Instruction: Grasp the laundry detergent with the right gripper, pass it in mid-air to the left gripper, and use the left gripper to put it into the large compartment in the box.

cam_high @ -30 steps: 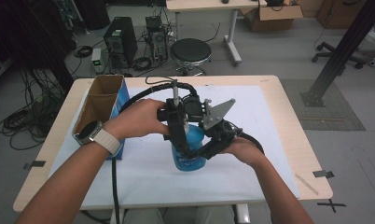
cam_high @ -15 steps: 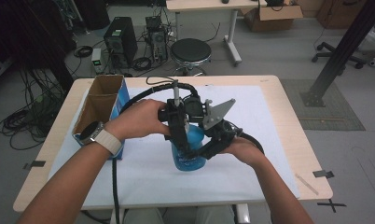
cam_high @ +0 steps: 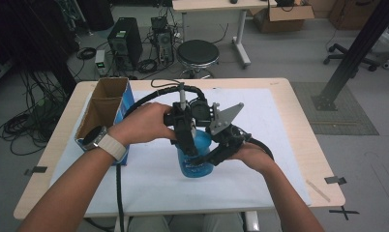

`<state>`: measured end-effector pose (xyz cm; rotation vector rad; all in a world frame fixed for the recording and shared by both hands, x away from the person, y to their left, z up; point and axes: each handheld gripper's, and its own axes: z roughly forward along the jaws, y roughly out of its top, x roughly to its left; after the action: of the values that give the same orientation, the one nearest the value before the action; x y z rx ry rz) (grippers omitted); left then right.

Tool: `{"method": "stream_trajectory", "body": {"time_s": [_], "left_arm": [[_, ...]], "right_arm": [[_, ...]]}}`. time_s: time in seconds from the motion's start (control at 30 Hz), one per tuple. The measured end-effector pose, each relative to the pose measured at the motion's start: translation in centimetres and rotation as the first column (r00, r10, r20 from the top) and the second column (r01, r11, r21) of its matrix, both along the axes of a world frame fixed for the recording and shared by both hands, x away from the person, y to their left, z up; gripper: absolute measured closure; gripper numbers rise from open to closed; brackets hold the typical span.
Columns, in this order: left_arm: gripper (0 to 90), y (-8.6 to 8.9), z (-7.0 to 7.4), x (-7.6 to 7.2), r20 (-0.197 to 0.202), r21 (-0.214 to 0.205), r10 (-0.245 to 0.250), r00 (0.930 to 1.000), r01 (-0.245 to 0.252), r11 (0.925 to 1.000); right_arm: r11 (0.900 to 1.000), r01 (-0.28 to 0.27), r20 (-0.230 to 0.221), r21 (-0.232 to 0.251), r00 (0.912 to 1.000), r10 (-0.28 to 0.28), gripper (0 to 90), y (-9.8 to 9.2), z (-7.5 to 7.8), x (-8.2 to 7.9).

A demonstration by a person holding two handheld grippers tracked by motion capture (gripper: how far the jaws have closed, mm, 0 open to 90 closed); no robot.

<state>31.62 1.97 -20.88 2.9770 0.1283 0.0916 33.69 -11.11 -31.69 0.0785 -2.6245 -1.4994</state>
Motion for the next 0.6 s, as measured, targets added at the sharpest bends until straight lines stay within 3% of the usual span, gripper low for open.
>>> {"method": "stream_trajectory", "body": {"time_s": [0.6], "left_arm": [[37.4,-0.01,0.03,-0.26,-0.007,-0.008,-0.03,0.9995,0.03,0.9995]], "right_arm": [[1.0,0.0,-0.005,-0.003,1.0,0.0,43.8,-0.06,0.01,-0.11]]}}
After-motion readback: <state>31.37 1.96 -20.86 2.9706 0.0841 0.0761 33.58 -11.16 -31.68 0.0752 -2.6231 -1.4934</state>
